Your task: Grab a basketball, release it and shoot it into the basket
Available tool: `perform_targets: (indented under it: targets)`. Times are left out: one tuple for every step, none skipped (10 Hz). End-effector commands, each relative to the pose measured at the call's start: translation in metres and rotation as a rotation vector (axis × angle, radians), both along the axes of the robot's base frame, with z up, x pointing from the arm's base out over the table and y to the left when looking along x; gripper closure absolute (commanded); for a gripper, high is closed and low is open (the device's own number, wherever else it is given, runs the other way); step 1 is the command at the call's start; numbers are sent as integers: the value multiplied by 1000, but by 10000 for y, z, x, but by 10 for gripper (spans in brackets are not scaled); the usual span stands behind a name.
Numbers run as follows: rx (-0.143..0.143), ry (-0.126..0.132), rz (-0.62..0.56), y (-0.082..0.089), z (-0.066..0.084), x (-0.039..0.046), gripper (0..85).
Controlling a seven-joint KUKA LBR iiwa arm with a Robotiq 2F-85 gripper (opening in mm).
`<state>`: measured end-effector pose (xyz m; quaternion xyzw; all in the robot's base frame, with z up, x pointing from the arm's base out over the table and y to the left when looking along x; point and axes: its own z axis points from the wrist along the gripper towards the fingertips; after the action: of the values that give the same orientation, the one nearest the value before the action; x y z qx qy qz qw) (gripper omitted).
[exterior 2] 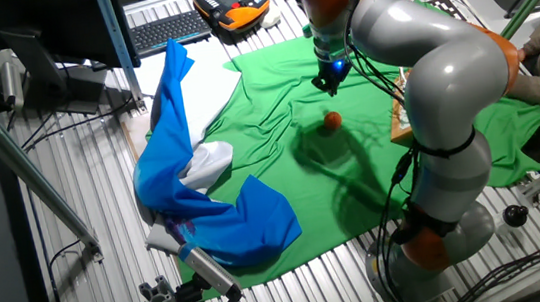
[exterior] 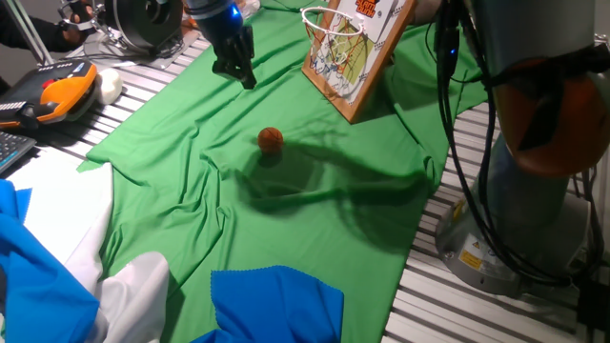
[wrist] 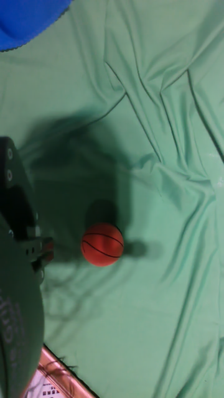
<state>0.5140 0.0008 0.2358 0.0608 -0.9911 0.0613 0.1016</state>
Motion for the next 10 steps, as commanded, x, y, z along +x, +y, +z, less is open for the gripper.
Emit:
perform_targets:
  targets:
    - [-3,-5,-14,-1,1,0,850]
    - [-6,-22,-37,-1,1,0,850]
    - [26,-51,-74,-1,1,0,850]
    - [101,-84,-103,-1,1,0,850]
    - [93,-85,-82,-1,1,0,850]
    - [115,-73,-79,-1,1,0,850]
    - [123,-62,-67,-1,1,0,850]
    - [133,-60,-89,-1,1,0,850]
    - [95,-63,-129,-1,1,0,850]
    - [38,-67,-147,-1,1,0,850]
